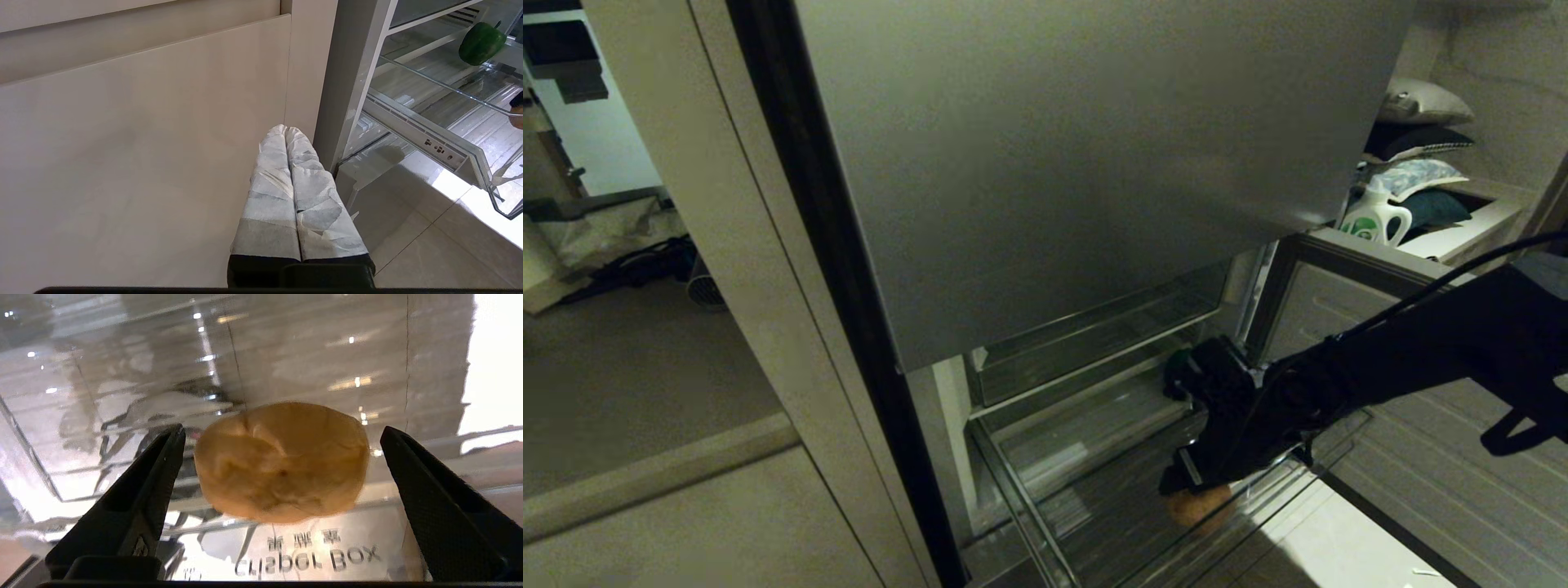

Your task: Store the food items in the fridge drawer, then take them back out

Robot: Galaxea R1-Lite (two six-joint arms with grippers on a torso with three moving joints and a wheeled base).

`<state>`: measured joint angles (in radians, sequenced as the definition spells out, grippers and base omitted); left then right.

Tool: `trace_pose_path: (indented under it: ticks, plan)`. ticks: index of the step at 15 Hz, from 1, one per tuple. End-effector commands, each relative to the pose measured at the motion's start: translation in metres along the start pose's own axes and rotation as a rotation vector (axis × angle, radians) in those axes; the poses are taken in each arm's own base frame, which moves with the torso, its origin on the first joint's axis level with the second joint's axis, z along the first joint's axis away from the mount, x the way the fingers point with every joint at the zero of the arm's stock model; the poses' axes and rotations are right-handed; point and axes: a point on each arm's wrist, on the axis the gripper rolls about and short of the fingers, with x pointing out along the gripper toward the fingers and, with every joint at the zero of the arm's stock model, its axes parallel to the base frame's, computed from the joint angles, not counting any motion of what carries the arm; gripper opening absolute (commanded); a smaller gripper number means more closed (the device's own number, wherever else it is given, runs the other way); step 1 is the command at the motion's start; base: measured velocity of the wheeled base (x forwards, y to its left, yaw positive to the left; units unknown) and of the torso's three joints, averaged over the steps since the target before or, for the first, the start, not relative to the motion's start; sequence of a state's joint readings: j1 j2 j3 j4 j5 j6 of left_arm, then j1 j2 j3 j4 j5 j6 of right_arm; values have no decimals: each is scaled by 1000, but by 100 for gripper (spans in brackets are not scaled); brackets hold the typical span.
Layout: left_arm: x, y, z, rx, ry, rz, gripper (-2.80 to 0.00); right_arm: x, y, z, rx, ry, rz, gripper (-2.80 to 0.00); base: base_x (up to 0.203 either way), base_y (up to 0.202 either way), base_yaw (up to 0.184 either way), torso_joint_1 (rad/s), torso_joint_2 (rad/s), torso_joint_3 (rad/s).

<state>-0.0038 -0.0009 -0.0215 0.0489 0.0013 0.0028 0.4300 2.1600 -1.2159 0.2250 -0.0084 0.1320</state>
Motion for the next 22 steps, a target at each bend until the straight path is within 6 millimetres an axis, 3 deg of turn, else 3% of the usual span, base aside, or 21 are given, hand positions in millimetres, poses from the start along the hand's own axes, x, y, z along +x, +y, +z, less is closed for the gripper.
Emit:
trace_pose_path:
  ticks: [1,16,17,22]
  plan:
    - [0,0,0,0,1,0,-280,4,-1,-5,2,8,-5,0,0,0,0,0,0,0]
    - [0,0,0,0,1,1,-280,7,-3,-8,-4,15,-94,0,0,0,0,0,0,0]
    - [0,0,0,0,1,-1,-280,6,-3,-8,-7,15,-94,-280,0,0,0,0,0,0]
    - [0,0,0,0,1,-1,-280,3,-2,-7,-5,6,-92,-280,0,0,0,0,0,0]
